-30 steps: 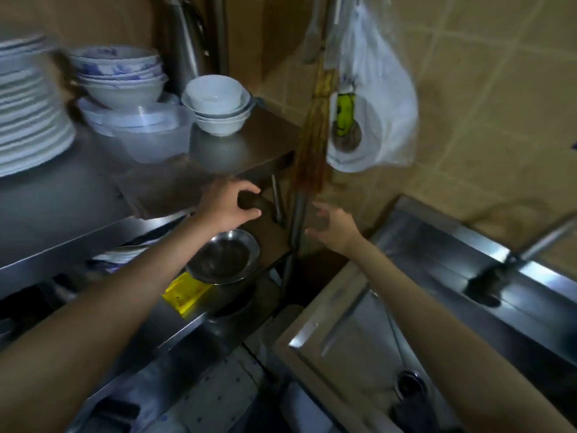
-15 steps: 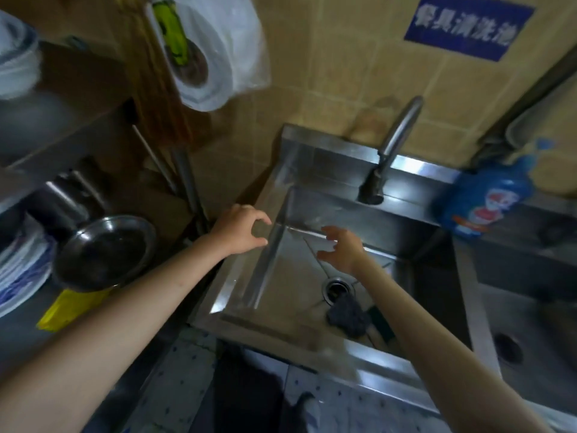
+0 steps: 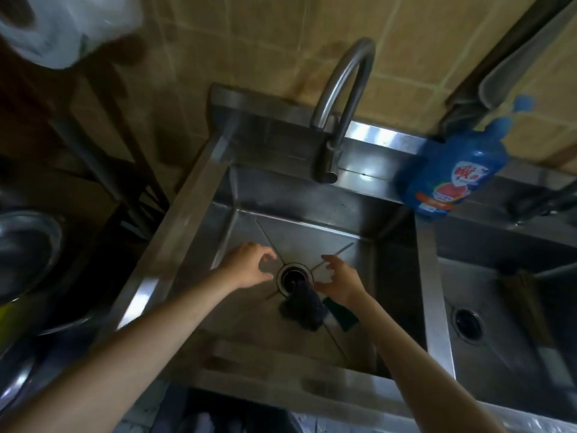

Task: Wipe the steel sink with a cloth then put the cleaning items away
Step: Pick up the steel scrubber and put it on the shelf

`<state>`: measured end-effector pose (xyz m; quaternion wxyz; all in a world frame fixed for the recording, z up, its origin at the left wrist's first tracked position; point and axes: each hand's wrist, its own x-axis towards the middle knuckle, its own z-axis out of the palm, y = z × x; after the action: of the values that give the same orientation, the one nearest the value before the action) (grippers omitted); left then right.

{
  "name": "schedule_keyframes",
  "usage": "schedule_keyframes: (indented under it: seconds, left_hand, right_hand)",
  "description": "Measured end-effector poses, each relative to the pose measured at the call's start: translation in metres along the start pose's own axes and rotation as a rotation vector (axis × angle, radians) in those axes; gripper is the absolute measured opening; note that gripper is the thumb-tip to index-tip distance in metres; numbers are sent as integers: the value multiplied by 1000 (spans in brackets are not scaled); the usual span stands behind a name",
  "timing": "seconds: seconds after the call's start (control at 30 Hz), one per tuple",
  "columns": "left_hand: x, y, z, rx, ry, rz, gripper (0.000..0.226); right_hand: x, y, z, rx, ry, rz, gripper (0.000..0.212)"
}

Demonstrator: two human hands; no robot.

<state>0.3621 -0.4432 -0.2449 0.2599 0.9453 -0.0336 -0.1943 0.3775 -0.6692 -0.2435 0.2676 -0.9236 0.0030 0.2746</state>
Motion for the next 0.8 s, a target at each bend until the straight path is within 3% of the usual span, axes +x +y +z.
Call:
schedule_keyframes:
  seconds: [0.33, 0.7, 0.8]
  left_hand:
    - [69, -5, 63, -38, -142, -45, 40]
    - [122, -12, 132, 146, -343, -33, 48]
    - [128, -13, 150, 266, -420, -25, 65]
  right_hand:
    - [47, 60, 22, -57, -111, 169, 74]
    - [87, 96, 70, -209, -292, 299, 57]
    - [93, 101, 80, -192, -363, 298, 44]
